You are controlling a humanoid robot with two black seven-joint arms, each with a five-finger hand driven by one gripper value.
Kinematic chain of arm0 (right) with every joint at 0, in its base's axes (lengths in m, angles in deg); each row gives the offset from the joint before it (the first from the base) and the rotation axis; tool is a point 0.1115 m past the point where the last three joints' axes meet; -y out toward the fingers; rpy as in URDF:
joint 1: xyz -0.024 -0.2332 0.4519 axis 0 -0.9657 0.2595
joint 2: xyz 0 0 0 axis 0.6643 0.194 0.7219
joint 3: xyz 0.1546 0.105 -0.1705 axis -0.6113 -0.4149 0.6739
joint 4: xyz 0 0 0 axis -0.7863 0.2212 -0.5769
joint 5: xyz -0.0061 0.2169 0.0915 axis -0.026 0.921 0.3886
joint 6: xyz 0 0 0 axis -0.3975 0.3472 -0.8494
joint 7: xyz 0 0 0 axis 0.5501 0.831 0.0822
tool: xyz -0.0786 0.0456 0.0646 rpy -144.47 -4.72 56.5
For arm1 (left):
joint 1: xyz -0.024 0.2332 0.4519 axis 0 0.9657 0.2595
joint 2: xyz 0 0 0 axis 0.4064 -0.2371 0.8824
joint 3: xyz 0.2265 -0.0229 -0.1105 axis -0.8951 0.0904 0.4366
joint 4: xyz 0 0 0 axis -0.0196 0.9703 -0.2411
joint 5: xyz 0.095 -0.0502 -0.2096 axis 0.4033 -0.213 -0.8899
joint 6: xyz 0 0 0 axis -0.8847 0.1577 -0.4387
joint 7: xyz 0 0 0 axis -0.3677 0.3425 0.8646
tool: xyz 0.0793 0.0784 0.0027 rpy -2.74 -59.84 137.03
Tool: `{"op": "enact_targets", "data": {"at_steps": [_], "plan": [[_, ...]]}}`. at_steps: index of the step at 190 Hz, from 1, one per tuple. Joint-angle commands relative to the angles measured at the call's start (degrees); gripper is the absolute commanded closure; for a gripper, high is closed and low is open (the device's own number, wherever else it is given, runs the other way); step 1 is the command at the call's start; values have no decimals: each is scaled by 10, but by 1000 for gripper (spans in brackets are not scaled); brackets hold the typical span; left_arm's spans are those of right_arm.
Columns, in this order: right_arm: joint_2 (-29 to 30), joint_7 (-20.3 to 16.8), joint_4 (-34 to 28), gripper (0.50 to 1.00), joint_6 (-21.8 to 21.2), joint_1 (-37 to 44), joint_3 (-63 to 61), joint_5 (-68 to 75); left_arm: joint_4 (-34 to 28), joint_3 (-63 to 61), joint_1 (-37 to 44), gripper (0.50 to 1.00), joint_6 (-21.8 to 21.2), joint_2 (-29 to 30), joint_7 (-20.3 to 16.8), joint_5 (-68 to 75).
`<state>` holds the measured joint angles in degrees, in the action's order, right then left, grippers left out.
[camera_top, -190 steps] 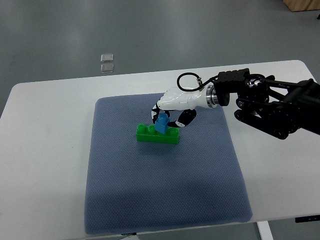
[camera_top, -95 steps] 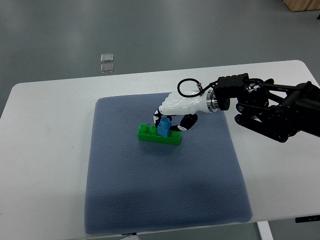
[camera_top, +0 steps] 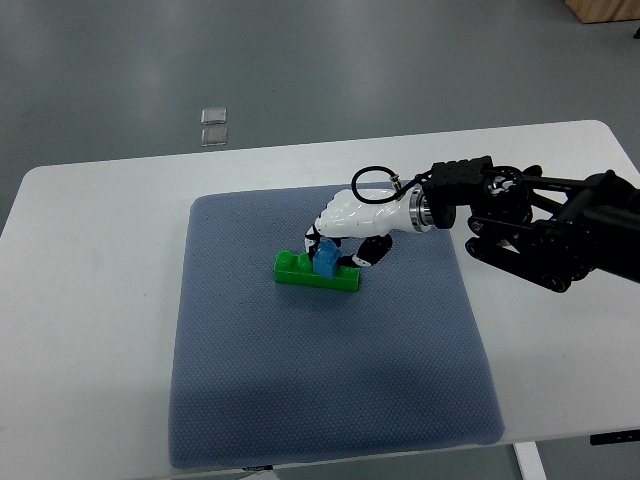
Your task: Stack blue block on green block with right hand
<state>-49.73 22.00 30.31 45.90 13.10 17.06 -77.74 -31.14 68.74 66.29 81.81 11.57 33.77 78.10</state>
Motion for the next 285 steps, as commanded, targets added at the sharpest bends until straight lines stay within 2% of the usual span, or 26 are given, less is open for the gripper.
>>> {"op": "enact_targets", "data": {"at_steps": [1,29,43,91,122,161,176,195,220,252,285], "plan": [[-1,-1,0,936,6,0,-1,1,0,0,0,500,0,0,0,0],[-3,-1,0,818,2,5,-1,3,0,0,0,500,0,0,0,0],[-3,-1,0,783,1,7,-2,4,0,0,0,500,0,0,0,0],[-4,2,-2,777,-17,19,-3,5,0,0,0,500,0,0,0,0],[-9,4,-2,756,-22,30,-3,8,0,0,0,500,0,0,0,0],[-29,6,-1,756,-67,51,-26,27,0,0,0,500,0,0,0,0],[-43,5,0,754,-97,57,-39,63,0,0,0,500,0,0,0,0],[-53,-9,12,754,-129,56,-68,148,0,0,0,500,0,0,0,0],[-54,-72,64,752,-136,48,-105,310,0,0,0,500,0,0,0,0],[-42,-123,139,754,-113,30,-119,548,0,0,1,500,0,0,0,0],[-14,-159,192,752,12,-4,-119,753,0,0,0,500,0,0,0,0]]}}
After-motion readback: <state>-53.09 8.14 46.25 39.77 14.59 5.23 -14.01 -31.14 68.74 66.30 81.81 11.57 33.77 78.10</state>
